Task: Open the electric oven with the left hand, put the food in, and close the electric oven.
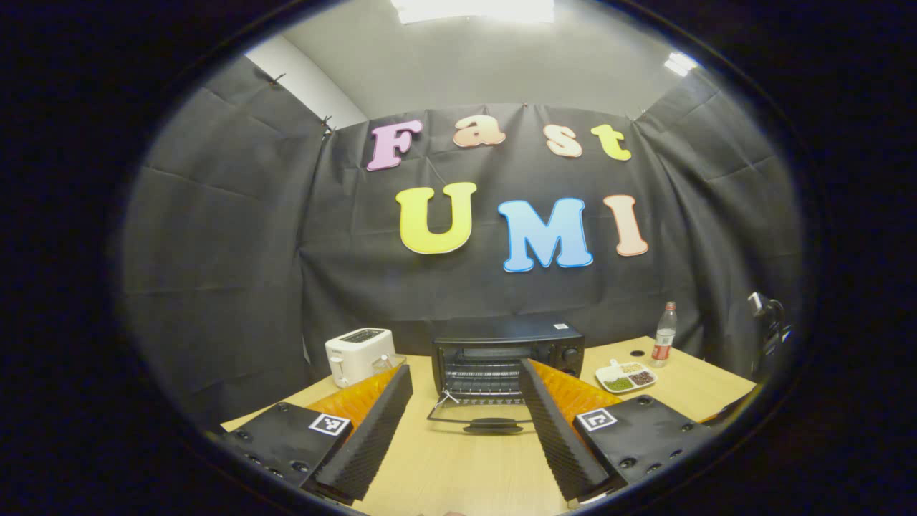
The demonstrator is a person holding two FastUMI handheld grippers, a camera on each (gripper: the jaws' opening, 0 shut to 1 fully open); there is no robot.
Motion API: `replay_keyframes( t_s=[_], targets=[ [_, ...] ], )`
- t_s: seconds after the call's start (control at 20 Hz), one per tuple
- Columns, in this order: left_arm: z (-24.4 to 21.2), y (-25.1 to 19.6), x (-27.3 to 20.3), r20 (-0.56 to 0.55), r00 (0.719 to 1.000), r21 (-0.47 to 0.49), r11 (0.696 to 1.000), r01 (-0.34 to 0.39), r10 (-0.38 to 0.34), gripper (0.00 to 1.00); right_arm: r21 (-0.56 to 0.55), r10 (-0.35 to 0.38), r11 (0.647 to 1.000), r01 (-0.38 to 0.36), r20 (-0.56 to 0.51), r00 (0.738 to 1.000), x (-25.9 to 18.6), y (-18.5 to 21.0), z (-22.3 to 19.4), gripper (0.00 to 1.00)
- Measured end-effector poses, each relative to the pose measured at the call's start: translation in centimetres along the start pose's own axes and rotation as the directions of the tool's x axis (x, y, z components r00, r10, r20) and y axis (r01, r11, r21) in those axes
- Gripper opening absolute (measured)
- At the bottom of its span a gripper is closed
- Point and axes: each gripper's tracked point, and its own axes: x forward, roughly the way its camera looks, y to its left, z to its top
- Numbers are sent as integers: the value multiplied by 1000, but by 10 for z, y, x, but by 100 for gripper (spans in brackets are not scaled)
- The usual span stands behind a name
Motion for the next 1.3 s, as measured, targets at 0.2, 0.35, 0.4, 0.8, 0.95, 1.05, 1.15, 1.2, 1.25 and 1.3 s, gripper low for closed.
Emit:
replay_keyframes(
  t_s=[0.2,0.35,0.4,0.8,0.95,1.05,1.15,1.2,1.25,1.3],
  targets=[
    [4,8,-10,4,999,17,999,-32,32,100,84,53,995,-47,-63,997,8,9,-14,71],
    [5,13,-15,5,999,20,998,-53,52,100,158,123,982,-103,-120,985,10,22,-19,42],
    [6,14,-15,7,998,19,998,-58,58,99,163,134,980,-111,-137,981,12,23,-21,42],
    [15,25,-23,31,994,28,994,-104,103,100,196,207,962,-187,-86,974,-3,33,0,6],
    [18,29,-16,45,994,14,995,-102,101,99,194,195,964,-182,-52,979,-10,34,22,6],
    [19,31,-5,53,994,4,996,-94,93,100,196,193,963,-186,-14,981,-12,40,41,6],
    [18,31,9,55,996,-11,997,-73,74,100,190,191,963,-192,26,981,-10,49,63,6],
    [18,32,17,56,996,-15,998,-63,64,100,186,186,964,-192,49,981,-8,54,75,6],
    [17,33,24,57,997,-19,999,-51,52,100,183,182,964,-192,68,981,-5,59,87,6],
    [17,34,32,57,998,-24,999,-39,40,100,178,182,965,-195,86,980,0,66,99,6]
  ],
)
